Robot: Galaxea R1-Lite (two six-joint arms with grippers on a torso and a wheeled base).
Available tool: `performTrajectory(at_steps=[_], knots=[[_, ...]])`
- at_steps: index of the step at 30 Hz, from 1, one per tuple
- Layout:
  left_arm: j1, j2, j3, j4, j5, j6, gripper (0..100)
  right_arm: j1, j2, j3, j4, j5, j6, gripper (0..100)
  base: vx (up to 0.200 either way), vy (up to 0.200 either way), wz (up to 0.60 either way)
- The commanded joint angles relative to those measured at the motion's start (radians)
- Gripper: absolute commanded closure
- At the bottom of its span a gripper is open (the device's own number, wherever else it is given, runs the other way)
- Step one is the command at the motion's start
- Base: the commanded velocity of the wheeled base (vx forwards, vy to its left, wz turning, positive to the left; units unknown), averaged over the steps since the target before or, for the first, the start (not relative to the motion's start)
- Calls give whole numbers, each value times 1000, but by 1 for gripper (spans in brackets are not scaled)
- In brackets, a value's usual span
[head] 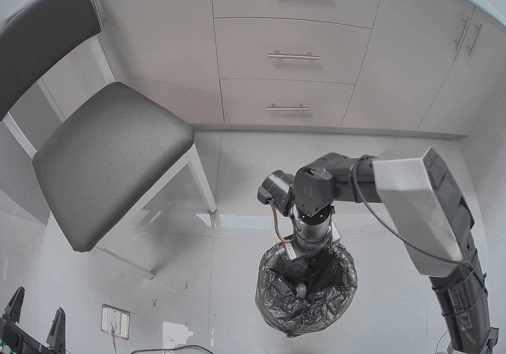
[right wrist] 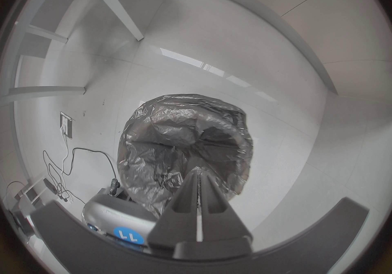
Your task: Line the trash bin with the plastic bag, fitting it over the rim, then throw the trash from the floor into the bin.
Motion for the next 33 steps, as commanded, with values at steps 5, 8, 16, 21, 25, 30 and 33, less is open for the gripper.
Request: performTrajectory(at_steps=[5, 8, 16, 21, 25, 30, 33], knots=[[0, -16, 16, 0, 0, 0, 0, 10, 161, 0, -92, -1, -28, 100, 0, 0, 0], [0, -16, 16, 0, 0, 0, 0, 10, 174, 0, -89, -3, -36, 100, 0, 0, 0], [0, -16, 16, 0, 0, 0, 0, 10, 244, 0, -61, -63, -39, 100, 0, 0, 0], [0, -16, 16, 0, 0, 0, 0, 10, 279, 0, -73, -64, -39, 100, 0, 0, 0], [0, -16, 16, 0, 0, 0, 0, 4, 304, 0, -73, -67, -39, 100, 0, 0, 0], [-2, -16, 16, 0, 0, 0, 0, 1, 333, 0, -89, -69, -39, 100, 0, 0, 0], [0, -16, 16, 0, 0, 0, 0, 1, 353, 0, -119, -73, -39, 100, 0, 0, 0]])
